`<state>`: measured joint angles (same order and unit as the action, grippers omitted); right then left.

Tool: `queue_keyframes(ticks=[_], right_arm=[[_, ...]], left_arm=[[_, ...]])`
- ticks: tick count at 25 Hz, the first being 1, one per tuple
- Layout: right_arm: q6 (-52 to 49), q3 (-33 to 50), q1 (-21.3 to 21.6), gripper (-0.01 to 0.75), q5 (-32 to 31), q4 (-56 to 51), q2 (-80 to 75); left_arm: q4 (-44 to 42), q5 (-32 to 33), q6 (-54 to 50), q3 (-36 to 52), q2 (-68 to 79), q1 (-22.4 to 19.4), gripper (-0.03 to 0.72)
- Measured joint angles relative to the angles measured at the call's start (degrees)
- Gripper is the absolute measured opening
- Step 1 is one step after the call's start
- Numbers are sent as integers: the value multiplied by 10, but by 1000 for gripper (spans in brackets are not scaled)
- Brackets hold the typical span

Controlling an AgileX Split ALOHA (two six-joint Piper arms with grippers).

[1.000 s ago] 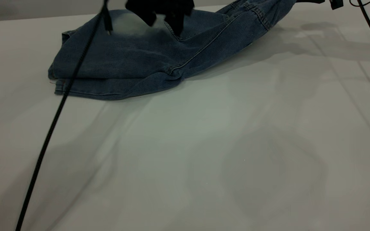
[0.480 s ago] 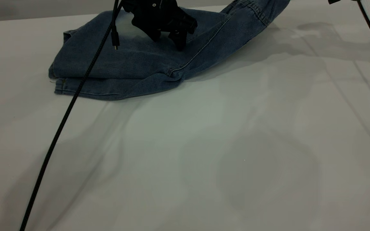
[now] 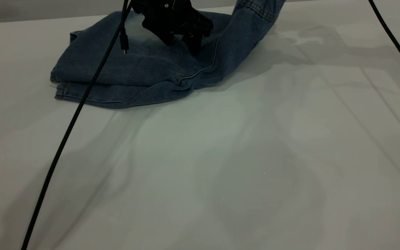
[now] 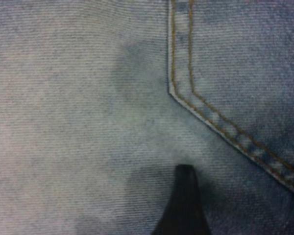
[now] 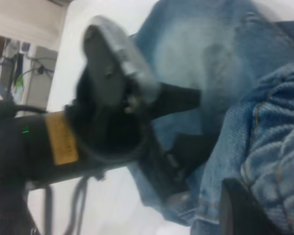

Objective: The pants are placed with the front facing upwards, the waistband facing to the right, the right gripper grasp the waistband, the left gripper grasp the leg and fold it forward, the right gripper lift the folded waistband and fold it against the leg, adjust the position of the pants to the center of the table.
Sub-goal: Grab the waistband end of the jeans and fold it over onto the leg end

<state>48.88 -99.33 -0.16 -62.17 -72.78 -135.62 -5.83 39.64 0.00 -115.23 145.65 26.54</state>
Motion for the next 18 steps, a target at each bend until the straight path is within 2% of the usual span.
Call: queue_keyframes(ticks=[15, 18], right_arm=[[0, 0, -78, 113, -21, 0, 17], [0, 0, -80, 113, -31, 1, 17]], left_arm=[[-2, 7, 0, 1, 0, -1, 536], [-2, 9, 0, 1, 0, -1, 536]])
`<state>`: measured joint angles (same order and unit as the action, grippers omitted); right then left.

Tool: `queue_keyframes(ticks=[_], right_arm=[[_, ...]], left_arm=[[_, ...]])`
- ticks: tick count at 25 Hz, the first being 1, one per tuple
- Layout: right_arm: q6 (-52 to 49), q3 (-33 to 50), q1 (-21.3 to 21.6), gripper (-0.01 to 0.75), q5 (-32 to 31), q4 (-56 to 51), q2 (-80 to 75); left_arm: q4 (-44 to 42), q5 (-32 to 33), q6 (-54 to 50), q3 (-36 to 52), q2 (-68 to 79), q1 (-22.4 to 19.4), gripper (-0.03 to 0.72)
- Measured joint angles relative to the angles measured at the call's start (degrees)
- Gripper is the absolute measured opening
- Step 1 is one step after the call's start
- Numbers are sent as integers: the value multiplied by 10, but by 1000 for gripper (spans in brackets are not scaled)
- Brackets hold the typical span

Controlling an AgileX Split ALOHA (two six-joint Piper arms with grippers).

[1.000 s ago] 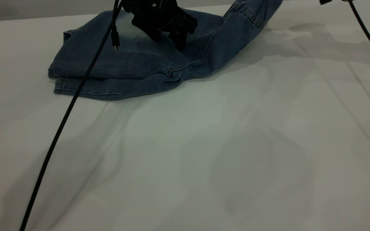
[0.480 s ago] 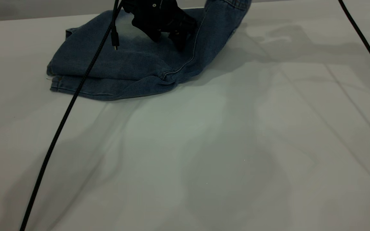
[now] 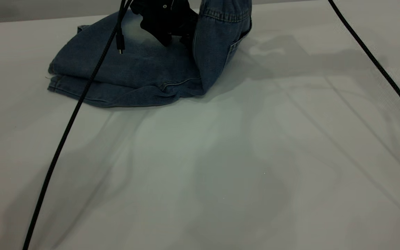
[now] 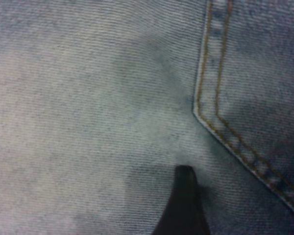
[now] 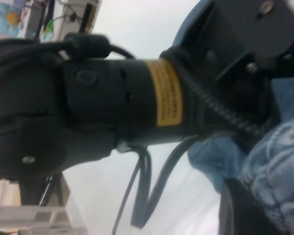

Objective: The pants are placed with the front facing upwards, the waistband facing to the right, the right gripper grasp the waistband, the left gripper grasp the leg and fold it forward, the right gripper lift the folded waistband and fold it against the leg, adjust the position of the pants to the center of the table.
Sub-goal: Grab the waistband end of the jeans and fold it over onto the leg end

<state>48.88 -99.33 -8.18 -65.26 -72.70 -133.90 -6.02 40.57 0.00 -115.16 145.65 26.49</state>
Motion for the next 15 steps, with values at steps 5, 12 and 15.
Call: queue_keyframes(ticks=[5, 12, 15], right_arm=[[0, 0, 1, 113, -3, -1, 0], [0, 0, 1, 113, 5, 0, 0], [0, 0, 1, 113, 5, 0, 0]], left_arm=[[-19, 51, 0, -16, -13, 0, 536], [-92, 171, -17, -88, -42, -5, 536], [-103, 232, -18, -108, -44, -25, 536]])
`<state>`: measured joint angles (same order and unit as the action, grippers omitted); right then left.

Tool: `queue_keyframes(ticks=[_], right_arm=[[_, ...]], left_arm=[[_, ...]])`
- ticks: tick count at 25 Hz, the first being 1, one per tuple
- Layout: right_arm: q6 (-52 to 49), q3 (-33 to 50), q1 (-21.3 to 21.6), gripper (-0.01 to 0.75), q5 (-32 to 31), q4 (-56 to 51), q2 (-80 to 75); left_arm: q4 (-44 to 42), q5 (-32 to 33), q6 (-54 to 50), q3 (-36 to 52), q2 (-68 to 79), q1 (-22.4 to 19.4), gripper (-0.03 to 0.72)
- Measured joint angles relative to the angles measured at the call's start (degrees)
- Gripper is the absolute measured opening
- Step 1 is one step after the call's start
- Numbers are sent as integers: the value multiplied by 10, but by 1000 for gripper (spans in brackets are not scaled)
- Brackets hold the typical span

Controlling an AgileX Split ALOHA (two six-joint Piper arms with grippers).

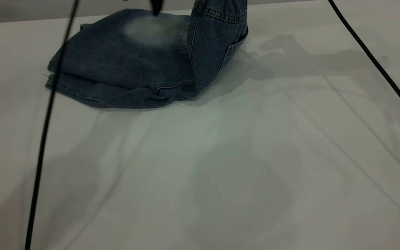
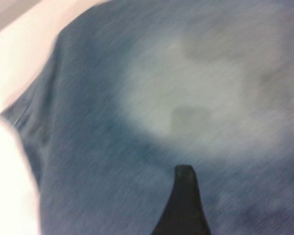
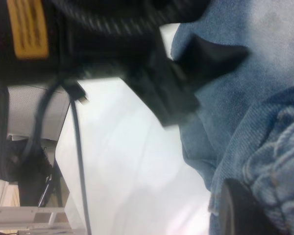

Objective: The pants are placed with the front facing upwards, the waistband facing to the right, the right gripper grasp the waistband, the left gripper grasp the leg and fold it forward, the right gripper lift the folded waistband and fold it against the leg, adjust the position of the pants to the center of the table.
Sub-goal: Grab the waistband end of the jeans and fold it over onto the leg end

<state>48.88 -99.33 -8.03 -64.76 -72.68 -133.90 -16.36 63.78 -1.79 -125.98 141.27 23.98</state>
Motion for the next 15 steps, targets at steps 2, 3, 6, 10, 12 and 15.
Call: queue_keyframes(ticks=[2, 3, 6, 10, 12, 15], right_arm=[[0, 0, 0, 113, 0, -1, 0], [0, 0, 0, 113, 1, -1, 0], [0, 0, 0, 113, 3, -4, 0], [0, 0, 0, 113, 3, -4, 0], [0, 0, 0, 113, 3, -4, 0], [0, 0, 0, 113, 1, -4, 0]], left_arm=[[3, 37, 14, -1, 1, -17, 536], [9, 52, 18, -1, 2, -27, 536], [43, 61, 31, 1, 2, -52, 536], [96, 34, 58, 1, 6, -57, 536], [98, 17, 58, 1, 13, -56, 536], [85, 18, 58, 1, 29, -56, 536]])
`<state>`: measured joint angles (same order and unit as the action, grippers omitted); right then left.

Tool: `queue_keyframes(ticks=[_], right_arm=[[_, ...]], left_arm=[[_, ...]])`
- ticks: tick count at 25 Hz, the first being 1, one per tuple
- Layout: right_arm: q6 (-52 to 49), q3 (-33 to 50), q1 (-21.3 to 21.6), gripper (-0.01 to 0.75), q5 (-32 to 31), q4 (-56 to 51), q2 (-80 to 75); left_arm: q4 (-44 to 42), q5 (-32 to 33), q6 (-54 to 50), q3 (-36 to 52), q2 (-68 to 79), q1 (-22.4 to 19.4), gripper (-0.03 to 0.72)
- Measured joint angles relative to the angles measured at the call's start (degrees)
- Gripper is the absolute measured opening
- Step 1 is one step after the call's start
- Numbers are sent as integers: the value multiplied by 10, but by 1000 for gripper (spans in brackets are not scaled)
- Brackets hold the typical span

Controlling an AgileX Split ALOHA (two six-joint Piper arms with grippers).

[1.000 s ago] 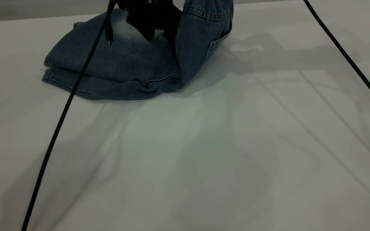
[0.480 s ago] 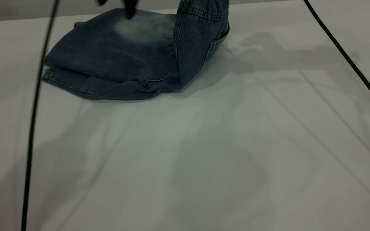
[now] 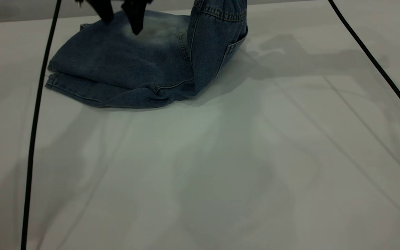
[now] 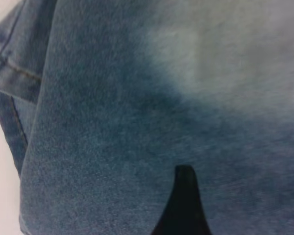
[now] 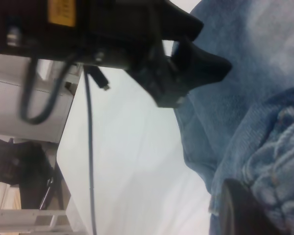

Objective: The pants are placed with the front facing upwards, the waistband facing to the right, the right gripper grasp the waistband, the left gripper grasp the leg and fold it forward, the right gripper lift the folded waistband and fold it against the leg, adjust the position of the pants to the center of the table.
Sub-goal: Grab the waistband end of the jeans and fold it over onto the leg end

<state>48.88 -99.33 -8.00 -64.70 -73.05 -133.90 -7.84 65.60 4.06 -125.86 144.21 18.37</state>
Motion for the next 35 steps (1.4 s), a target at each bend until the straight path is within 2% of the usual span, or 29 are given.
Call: queue_keyframes(ticks=[22, 35], right_arm=[[-6, 0, -1, 113, -9, 1, 8], [-20, -25, -64, 113, -10, 1, 21]], left_arm=[[4, -20, -1, 0, 59, -5, 536], [5, -22, -1, 0, 59, -5, 536]])
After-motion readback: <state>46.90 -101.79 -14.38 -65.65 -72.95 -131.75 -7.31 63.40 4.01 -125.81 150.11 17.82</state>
